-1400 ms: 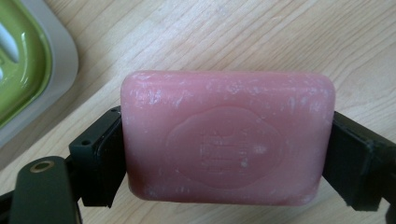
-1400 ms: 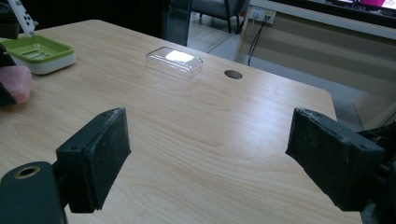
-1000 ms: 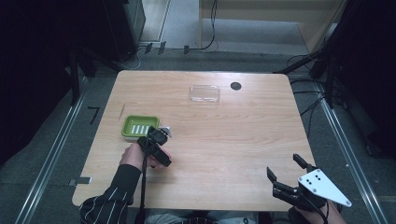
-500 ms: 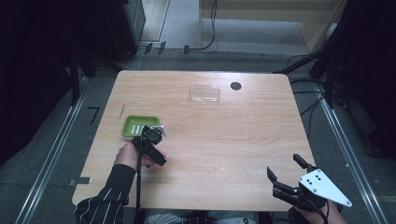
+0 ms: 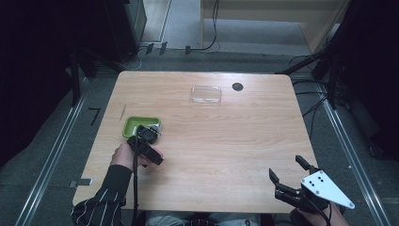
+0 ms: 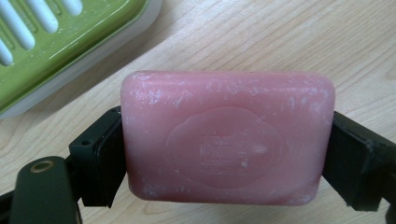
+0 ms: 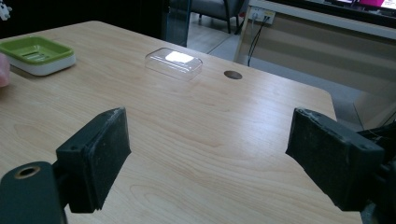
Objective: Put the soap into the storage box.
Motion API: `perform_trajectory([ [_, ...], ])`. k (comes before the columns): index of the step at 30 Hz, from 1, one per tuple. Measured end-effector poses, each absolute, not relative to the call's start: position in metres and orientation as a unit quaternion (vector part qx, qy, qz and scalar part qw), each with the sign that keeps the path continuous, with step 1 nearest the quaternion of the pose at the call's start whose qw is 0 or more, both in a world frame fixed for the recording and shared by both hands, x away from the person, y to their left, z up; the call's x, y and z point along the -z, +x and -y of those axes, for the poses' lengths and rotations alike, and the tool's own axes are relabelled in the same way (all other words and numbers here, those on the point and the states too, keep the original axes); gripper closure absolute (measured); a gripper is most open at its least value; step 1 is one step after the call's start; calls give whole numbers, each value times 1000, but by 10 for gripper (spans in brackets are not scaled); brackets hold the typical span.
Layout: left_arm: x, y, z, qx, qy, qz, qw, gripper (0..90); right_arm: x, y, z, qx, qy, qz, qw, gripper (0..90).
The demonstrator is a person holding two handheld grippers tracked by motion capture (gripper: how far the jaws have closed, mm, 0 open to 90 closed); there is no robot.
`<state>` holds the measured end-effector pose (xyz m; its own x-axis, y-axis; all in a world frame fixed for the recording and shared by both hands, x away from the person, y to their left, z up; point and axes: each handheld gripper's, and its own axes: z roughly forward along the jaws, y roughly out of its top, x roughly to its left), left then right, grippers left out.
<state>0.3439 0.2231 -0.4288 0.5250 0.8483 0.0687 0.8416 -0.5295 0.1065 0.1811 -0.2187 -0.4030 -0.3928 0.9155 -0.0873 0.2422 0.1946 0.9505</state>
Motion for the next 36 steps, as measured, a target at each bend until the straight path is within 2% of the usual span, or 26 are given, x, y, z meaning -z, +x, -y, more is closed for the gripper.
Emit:
perform_trajectory([
  [36, 413, 352, -245, -63, 858, -508, 43, 136, 403, 181, 218, -473, 421, -687, 356, 136],
])
